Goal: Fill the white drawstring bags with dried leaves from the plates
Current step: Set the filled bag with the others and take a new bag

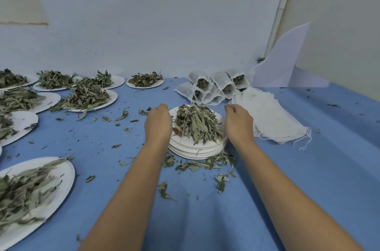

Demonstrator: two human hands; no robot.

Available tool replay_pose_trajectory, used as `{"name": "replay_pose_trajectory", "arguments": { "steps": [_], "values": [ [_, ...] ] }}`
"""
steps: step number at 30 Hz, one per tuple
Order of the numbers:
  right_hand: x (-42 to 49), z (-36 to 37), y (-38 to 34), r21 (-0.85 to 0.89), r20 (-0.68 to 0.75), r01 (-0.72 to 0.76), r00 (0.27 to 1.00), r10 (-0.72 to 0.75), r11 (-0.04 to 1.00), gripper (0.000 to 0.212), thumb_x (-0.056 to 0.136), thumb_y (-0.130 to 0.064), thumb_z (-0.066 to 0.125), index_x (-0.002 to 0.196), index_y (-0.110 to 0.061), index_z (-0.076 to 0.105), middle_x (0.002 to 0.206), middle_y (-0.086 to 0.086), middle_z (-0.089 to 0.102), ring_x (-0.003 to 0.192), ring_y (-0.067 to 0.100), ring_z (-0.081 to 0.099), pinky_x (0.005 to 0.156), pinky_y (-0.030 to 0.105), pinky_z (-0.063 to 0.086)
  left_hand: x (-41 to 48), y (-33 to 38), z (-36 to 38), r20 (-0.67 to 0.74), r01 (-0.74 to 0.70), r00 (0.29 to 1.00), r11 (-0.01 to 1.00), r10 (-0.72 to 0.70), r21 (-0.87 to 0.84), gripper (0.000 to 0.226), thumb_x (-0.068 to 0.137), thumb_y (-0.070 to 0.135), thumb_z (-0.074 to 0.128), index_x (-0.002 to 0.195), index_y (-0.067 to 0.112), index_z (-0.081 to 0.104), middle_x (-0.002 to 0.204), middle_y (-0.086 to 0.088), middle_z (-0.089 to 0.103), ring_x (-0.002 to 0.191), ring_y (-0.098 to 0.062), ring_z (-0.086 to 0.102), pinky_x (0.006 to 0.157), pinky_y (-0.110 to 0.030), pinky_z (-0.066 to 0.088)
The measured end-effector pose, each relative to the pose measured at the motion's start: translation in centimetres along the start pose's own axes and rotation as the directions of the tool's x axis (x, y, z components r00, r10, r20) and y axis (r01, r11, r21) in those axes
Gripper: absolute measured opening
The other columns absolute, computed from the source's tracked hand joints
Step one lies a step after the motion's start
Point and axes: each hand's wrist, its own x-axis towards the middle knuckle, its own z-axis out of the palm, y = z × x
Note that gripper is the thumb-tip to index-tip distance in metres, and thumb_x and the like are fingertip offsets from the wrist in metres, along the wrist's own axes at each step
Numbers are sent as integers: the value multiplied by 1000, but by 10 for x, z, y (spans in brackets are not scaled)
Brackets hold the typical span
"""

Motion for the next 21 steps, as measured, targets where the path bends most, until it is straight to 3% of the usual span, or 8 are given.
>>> {"name": "replay_pose_trajectory", "arguments": {
  "steps": [1,4,5,7,10,13,15,21],
  "values": [
    [1,-5,2,-81,-44,60,997,-64,995,34,98,-10,37,124,-6,58,113,6,63,84,13,59,67,9,37,-3,3,0,-23,-38,999,999,38,17,28,100,22,33,73,18,39,71,4,36,62,-14,34,60,-29,30],
    [9,-20,15,-417,-58,133,983,-172,899,43,92,-2,40,134,-5,48,136,11,52,126,26,45,98,32,35,-14,8,2,-64,-181,981,981,185,65,26,101,22,32,77,24,42,72,13,36,59,-2,33,48,-12,34],
    [12,-24,20,-547,-26,121,987,-161,829,46,91,-1,41,137,-3,43,141,14,46,133,28,37,105,35,31,-18,10,4,-69,-232,969,971,236,63,20,101,23,33,86,24,46,74,14,40,61,0,37,49,-11,36],
    [16,-31,28,-726,-3,34,999,-53,687,50,93,-7,43,141,2,34,149,19,34,141,31,24,114,40,21,-25,13,10,-65,-317,945,946,321,63,18,100,24,33,100,23,51,75,9,49,61,-4,44,52,-22,35],
    [16,-37,37,-757,5,-41,998,69,652,35,94,-9,43,126,4,47,134,21,47,126,34,41,105,38,30,-33,18,22,-29,-380,923,922,383,71,22,99,22,35,101,22,57,67,5,49,46,-3,42,44,-20,32],
    [14,-42,42,-722,17,-11,999,33,692,17,91,-3,45,102,0,58,114,19,59,106,34,54,82,34,39,-38,20,31,-36,-397,917,918,397,24,22,97,20,39,99,21,62,62,6,47,34,1,38,34,-12,26],
    [13,-45,41,-698,-17,-24,1000,17,716,13,90,0,44,93,-1,57,106,19,62,98,35,57,71,32,35,-40,18,33,-29,-410,911,912,410,24,23,96,18,41,100,20,63,62,8,45,33,1,38,35,-12,25],
    [9,-43,41,-631,-75,-33,997,-19,775,18,89,2,38,77,-6,48,94,18,64,86,33,56,72,32,35,-41,17,25,-67,-358,932,934,357,-6,28,93,11,40,101,21,66,61,6,51,30,-2,33,35,-15,28]
  ]
}}
